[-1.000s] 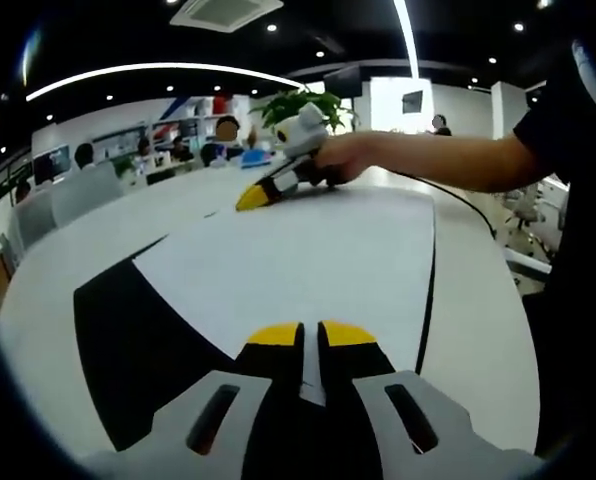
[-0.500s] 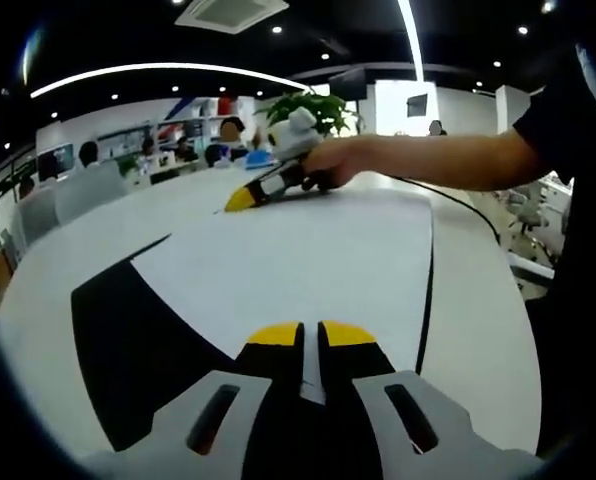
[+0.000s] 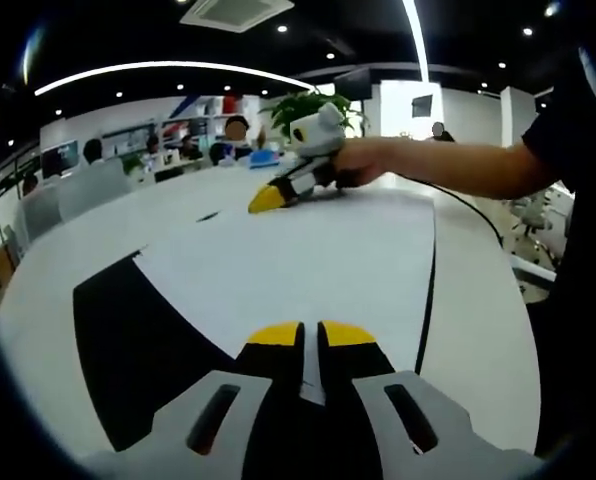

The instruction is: Flip through the bound document one page at a time

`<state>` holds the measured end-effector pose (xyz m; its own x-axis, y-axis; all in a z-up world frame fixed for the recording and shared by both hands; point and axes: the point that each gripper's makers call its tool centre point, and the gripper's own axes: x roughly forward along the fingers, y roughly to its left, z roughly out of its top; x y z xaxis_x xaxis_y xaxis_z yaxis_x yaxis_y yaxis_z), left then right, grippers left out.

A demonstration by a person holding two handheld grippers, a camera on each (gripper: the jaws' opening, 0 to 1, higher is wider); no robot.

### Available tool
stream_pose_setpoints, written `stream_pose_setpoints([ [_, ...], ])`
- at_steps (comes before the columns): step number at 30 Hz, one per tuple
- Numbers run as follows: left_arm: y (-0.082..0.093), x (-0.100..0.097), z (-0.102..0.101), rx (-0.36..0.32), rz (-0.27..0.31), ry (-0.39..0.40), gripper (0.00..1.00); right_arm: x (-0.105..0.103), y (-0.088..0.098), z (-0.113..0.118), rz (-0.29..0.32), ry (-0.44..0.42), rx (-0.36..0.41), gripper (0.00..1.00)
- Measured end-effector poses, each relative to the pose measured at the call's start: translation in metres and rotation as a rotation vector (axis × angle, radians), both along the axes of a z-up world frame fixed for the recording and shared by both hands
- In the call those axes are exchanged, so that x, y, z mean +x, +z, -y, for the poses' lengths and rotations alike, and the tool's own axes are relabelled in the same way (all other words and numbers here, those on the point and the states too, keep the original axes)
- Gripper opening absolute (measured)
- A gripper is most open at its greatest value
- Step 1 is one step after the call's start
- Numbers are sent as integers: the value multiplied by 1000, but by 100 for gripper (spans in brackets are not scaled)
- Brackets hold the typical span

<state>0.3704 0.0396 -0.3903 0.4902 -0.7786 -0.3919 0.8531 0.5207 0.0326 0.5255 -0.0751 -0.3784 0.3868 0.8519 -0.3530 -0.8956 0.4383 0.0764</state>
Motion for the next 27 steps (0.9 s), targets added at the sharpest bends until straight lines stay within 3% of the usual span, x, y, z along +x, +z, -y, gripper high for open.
stream_pose_setpoints([
  [5, 0, -1, 0, 0, -3, 1, 9, -32, 3, -3, 95, 87, -63, 2],
  [13, 1, -1, 1, 4, 1, 11, 9, -79, 5, -8, 102, 144, 0, 2],
  [25, 0, -1, 2, 15, 1, 16, 8, -147, 1, -9, 112, 178, -35, 2],
  [27, 0, -1, 2, 13, -2, 18, 8, -150, -2, -8, 106, 190, -44, 2],
])
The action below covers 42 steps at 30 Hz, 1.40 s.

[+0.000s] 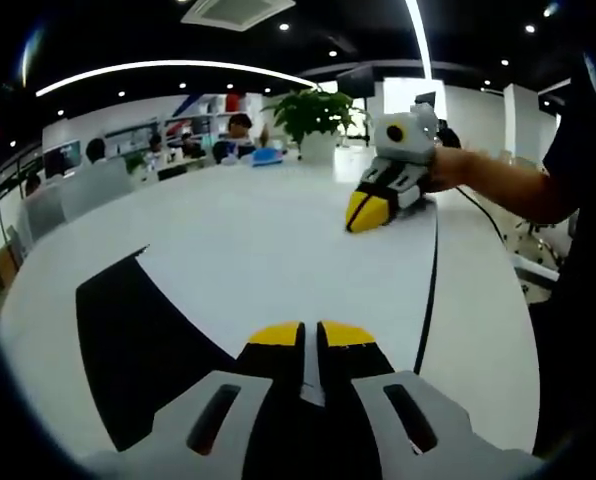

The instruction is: Flip through the bound document one page at a time

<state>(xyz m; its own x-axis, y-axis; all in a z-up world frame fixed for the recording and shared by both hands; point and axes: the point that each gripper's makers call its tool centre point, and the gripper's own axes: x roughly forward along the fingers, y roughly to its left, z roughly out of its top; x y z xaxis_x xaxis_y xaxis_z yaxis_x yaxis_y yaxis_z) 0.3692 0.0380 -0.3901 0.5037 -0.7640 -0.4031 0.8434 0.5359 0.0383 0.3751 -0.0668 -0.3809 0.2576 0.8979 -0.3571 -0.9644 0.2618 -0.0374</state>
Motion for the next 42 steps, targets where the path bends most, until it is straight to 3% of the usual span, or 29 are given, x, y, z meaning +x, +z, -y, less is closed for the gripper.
stream_pose_setpoints([
  [9, 0, 0, 1, 8, 7, 3, 8, -23, -2, 0, 9, -40, -54, 2],
  [19, 0, 0, 1, -3, 8, 8, 8, -55, -4, -6, -37, -15, -18, 2],
  [25, -1, 0, 1, 4, 9, 11, 8, -58, -5, -6, -39, -13, -49, 2],
  [29, -1, 0, 1, 7, 9, 11, 8, -57, -6, -5, -65, -36, -22, 2],
  [33, 0, -1, 3, 22, 8, 24, 8, -58, -5, -5, -59, -56, -17, 2],
  [39, 0, -1, 2, 36, 5, 41, 8, -57, -6, -5, -18, -91, -77, 2],
  [42, 0, -2, 3, 66, 17, 41, 7, -56, -6, -3, -31, -96, -68, 2],
])
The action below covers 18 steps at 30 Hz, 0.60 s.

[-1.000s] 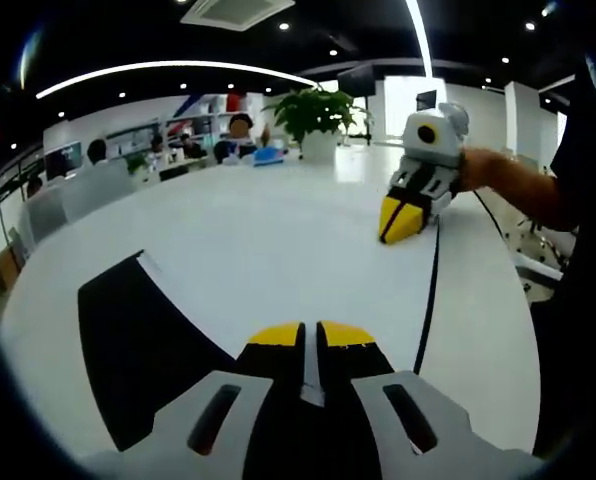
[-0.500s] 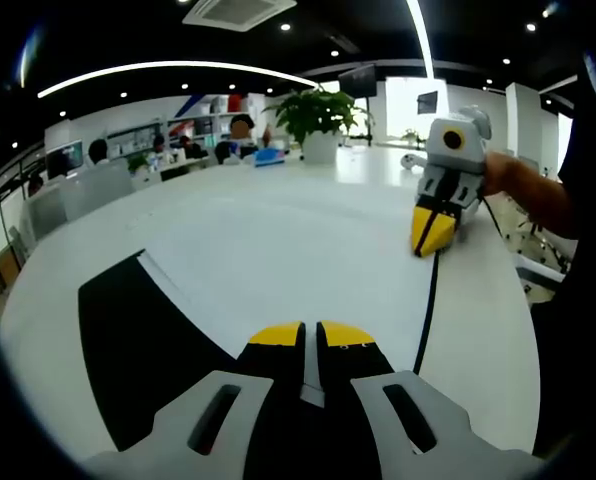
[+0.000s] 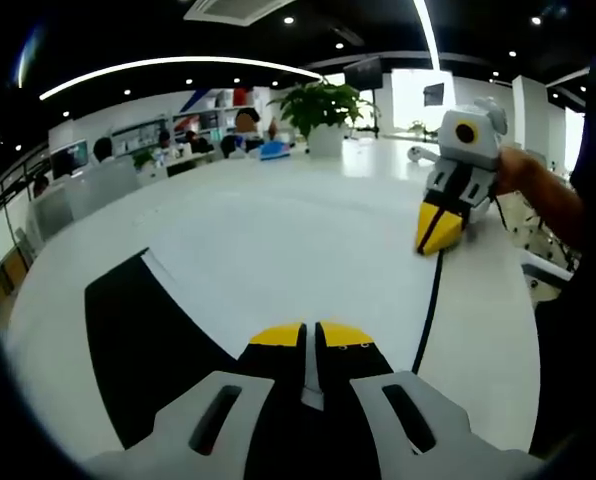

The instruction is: Flip through the bound document one page at a time

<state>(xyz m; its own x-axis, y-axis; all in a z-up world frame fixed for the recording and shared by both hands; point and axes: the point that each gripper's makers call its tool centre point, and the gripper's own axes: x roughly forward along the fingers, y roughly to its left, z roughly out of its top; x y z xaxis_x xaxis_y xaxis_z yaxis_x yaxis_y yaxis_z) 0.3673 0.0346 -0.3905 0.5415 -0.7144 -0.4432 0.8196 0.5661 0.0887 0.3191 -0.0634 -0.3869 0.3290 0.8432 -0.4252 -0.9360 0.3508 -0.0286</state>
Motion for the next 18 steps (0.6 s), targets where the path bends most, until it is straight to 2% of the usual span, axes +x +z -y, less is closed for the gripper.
stream_pose_setpoints([
  [3, 1, -2, 2, 28, 14, -17, 4, 0, 0, 0, -13, -20, 14, 2],
  [5, 0, -1, 1, 23, 5, -5, 5, 0, 1, -1, -21, -45, 20, 2],
  [10, 2, 9, -9, 4, -37, 61, 19, 0, 1, 0, -6, -57, 23, 2],
  [15, 6, 4, -12, 49, 2, 57, 30, 1, 2, -2, 2, -68, 26, 3],
  [18, 10, -7, -16, 72, 17, 40, 36, 0, 4, -2, 38, -72, 20, 10],
])
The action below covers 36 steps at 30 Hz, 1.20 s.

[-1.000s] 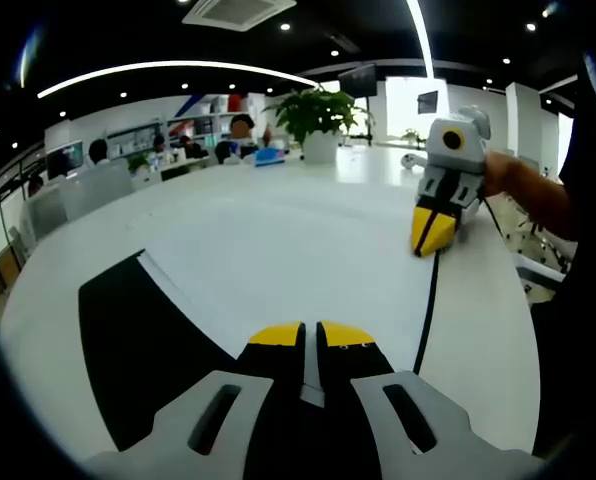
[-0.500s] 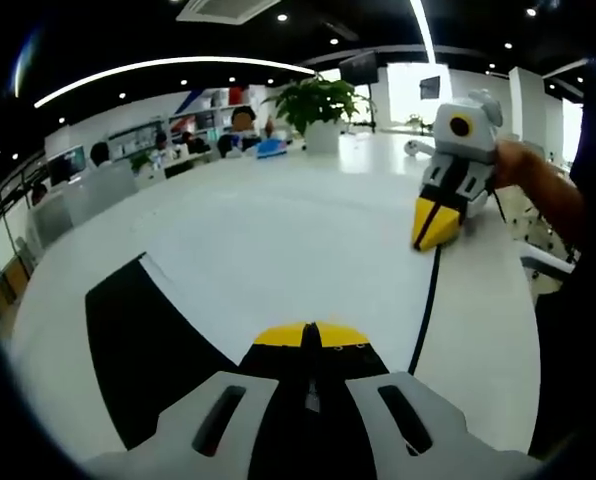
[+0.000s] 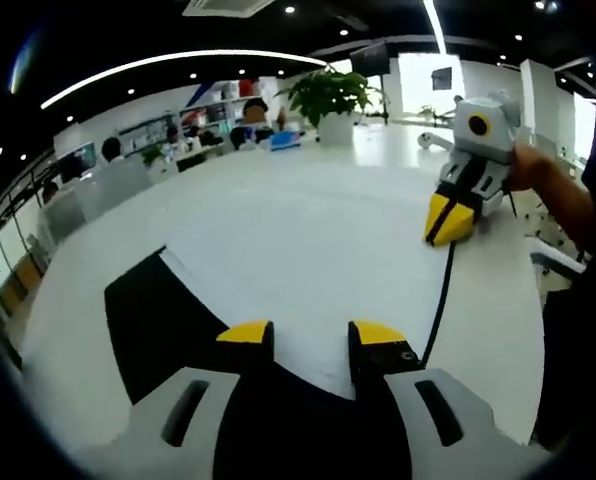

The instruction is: Flip through the bound document one page at a time

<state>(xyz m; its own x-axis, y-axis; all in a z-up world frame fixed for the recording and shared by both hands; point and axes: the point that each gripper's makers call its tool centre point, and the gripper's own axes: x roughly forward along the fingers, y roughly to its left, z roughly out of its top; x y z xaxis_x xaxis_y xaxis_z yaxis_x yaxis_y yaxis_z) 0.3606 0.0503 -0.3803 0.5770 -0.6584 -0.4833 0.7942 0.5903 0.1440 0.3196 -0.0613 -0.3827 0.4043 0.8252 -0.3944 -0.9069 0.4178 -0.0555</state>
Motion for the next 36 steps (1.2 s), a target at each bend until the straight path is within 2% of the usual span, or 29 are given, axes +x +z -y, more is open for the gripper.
stream_pose_setpoints([
  [1, 4, -4, -2, -1, 6, 0, 37, -1, 2, 0, 37, 6, -4, 13],
  [2, 8, -7, -3, -21, 5, 2, 37, -3, 1, 1, 39, 10, -5, 13],
  [5, 27, -16, -1, -164, -2, 18, 36, -4, 6, 4, 32, -6, 30, 13],
  [8, 44, -23, -5, -254, 28, 31, 35, -2, 17, 8, 26, -37, 95, 17],
  [10, 50, -25, -6, -289, 25, 30, 35, -2, 31, 9, 62, -43, 158, 21],
  [13, 58, -28, -9, -298, 51, 28, 34, -3, 52, 14, 54, -68, 262, 23],
  [16, 67, -30, -10, -297, 97, 21, 34, -2, 66, 26, -29, -140, 370, 31],
  [19, 80, -32, -8, -336, 140, 25, 34, -4, 78, 41, -72, -188, 460, 34],
  [22, 91, -34, -8, -418, 137, 46, 36, -7, 79, 57, -56, -206, 452, 35],
  [26, 96, -38, -15, -440, 156, 74, 35, -8, 82, 81, -42, -273, 458, 45],
  [27, 97, -39, -16, -439, 164, 76, 35, -3, 87, 93, -14, -335, 472, 51],
  [29, 100, -41, -20, -439, 194, 88, 35, 0, 99, 109, 46, -396, 535, 71],
  [30, 103, -41, -20, -445, 207, 91, 35, -2, 102, 113, 36, -406, 560, 76],
  [34, 104, -43, -16, -456, 230, 93, 35, -12, 118, 131, 43, -423, 669, 79],
  [36, 102, -43, -12, -453, 226, 93, 35, -19, 119, 136, 18, -416, 680, 78],
])
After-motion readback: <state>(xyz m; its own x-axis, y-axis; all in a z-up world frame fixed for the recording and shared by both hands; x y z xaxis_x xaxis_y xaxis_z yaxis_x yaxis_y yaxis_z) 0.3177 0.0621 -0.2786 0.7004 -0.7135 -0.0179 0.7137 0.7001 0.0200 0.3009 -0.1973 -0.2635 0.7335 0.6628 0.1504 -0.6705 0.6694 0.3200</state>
